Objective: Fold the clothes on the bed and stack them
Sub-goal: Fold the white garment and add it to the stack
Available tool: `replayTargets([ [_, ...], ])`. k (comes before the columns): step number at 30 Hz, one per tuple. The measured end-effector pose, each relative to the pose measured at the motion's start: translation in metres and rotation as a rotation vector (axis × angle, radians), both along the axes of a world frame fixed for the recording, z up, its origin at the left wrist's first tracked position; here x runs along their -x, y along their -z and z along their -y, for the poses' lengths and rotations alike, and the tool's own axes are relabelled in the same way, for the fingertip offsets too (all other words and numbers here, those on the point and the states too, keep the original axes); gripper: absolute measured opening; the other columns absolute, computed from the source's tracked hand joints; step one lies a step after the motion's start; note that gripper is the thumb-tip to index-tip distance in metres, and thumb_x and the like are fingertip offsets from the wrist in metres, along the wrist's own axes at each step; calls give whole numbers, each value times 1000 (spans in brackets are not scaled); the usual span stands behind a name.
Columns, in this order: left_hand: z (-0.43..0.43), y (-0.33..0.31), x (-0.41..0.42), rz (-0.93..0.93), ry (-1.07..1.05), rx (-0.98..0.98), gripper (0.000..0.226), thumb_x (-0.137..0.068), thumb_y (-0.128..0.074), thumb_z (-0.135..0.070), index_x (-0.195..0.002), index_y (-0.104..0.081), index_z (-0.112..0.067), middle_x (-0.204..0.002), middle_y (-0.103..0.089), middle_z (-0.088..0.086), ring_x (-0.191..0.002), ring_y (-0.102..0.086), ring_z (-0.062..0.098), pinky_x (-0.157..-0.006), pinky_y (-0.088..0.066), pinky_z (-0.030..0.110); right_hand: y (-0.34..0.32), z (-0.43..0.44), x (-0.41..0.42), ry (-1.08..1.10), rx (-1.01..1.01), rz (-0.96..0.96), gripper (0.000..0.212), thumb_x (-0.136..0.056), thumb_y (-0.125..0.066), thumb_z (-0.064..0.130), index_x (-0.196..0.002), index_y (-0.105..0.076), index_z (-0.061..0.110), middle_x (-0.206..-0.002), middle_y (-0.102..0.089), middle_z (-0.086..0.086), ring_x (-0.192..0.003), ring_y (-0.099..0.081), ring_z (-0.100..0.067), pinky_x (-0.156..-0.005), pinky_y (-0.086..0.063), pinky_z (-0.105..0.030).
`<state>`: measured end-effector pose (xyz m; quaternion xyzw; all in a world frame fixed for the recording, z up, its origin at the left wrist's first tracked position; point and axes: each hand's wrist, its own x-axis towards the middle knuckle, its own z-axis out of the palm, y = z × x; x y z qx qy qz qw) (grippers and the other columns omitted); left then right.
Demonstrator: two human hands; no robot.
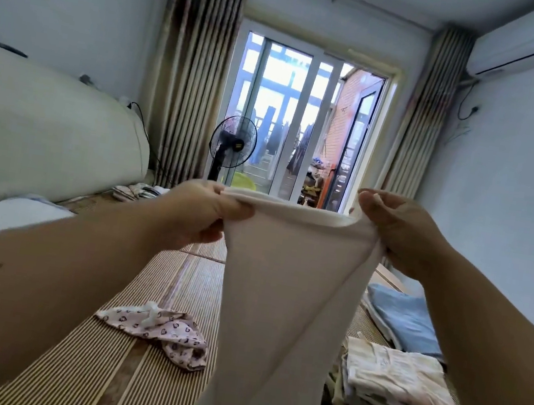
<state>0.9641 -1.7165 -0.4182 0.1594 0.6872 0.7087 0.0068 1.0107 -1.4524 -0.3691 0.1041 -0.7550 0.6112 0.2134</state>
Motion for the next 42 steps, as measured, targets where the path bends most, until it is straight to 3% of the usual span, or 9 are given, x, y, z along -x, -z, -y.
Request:
replayTargets([
  [6,10,-45,2,-3,-6,65,23,-69,-71,-7,-91,-64,-10,-75,-69,4,-66,-62,12,-48,-45,19,-11,-17,-6,-227,-7,185,46,-66,-66,8,-111,-63,16,-93,-72,-2,-69,-71,-10,-68,-59,-23],
  [11,7,-67,12,-39,-52,147,13,-86,-61,-4,-96,-64,-12,-87,-64,5,-71,-61,15,-45,-46,20,-21,-32,-3,-222,-117,229,50,-67,-65,6,-116,-63,15,-116,-61,-14,-90,-70,-20,-68,-57,-22],
  [16,-1,-71,38,152,-196,521,13,-86,-66,-23,-81,-55,-19,-71,-52,-7,-60,-37,6,-55,-23,24,-22,-40,21,62,-346,76,13,-81,-70,14,-92,-70,20,-94,-69,-6,-80,-66,-16,-66,-55,-25],
  [19,-13,-56,63,254,-258,644,19,-85,-69,-21,-74,-55,-16,-56,-45,-6,-49,-35,5,-48,-23,21,-9,-43,47,233,-492,24,7,-84,-72,23,-88,-70,18,-79,-64,-2,-66,-51,-11,-48,-42,-17],
  [25,-63,0,119,427,-112,235,11,-94,-59,-24,-90,-57,-14,-58,-68,4,-43,-64,11,-49,-48,18,42,-61,127,316,-269,252,14,-92,-64,21,-98,-62,8,-87,-61,-13,-58,-58,-18,-41,-47,-23],
  [30,-111,-8,174,173,-167,-115,13,-100,-47,-23,-96,-59,-23,-92,-60,1,-72,-66,22,-90,-50,37,45,-75,195,379,-21,76,4,-92,-58,11,-88,-60,11,-97,-64,-16,-93,-64,-34,-81,-56,-46],
  [34,-131,-49,193,-82,-109,-231,19,-100,-45,-15,-116,-54,-21,-94,-59,-1,-91,-63,22,-75,-47,28,16,-77,216,348,191,-172,8,-88,-58,19,-80,-57,21,-83,-61,-5,-82,-55,-22,-73,-46,-40],
  [38,-128,-68,183,-214,10,-200,18,-97,-54,-21,-112,-56,-11,-110,-63,9,-110,-61,26,-96,-48,35,1,-83,207,285,256,-288,9,-88,-58,25,-79,-58,23,-87,-63,-7,-85,-59,-24,-74,-46,-40],
  [42,-109,-26,151,-249,-31,92,36,-96,-51,-28,-122,-52,-3,-98,-62,8,-85,-66,14,-74,-56,21,36,-89,176,255,60,-145,13,-91,-59,19,-78,-59,21,-82,-64,-5,-81,-61,-22,-67,-50,-31],
])
